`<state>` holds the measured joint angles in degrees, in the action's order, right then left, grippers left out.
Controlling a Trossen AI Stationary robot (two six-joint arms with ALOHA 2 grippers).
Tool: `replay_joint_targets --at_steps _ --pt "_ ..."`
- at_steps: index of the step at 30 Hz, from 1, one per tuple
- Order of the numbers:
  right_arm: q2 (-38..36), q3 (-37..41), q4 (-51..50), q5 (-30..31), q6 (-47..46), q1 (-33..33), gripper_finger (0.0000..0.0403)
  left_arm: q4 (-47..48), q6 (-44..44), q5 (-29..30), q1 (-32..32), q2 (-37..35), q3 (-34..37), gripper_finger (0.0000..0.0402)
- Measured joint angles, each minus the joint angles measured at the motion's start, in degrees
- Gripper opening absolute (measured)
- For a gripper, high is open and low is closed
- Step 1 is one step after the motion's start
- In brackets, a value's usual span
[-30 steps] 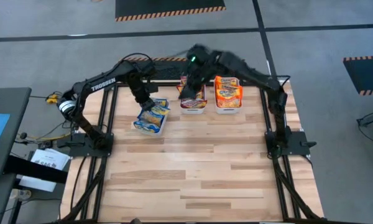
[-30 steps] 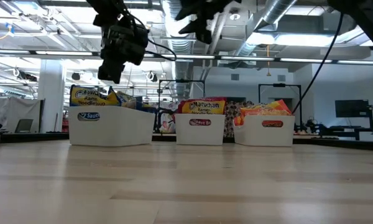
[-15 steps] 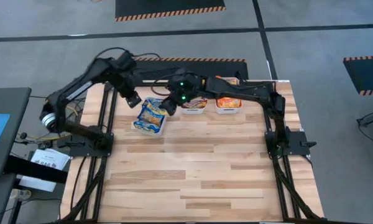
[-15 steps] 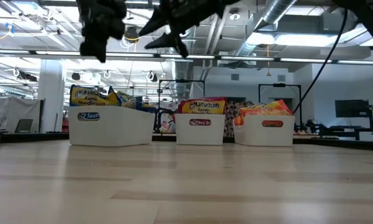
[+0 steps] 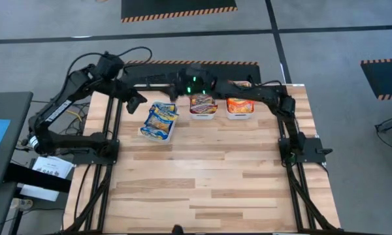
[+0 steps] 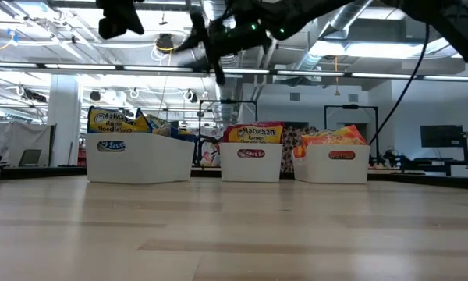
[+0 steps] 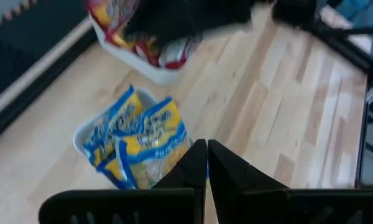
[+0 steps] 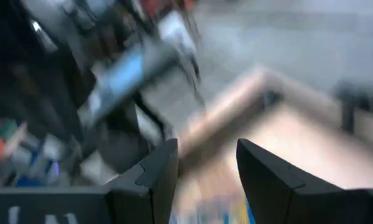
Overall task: Sort Maruchan noodles
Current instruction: Put the blue noodle pack into the left white bin
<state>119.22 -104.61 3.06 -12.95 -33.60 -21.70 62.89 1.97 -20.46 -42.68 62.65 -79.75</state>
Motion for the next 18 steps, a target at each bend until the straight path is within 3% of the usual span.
replay_joint_targets --at_steps 2,11,18 --pt "2.4 -5.5 1.0 0.7 1.4 -1.0 0.0189 -1.4 0.9 0.1 0.0 -1.0 0.0 0.0001" --pt "16.6 -30.3 -28.9 -1.0 2.1 -4.0 0.0189 -1.8 1.5 1.8 0.0 -2.0 0.0 0.0001" --pt "19.4 -28.9 -35.8 -2.2 0.9 -1.8 0.0187 8.4 4.6 2.4 0.0 -0.3 0.7 0.0001"
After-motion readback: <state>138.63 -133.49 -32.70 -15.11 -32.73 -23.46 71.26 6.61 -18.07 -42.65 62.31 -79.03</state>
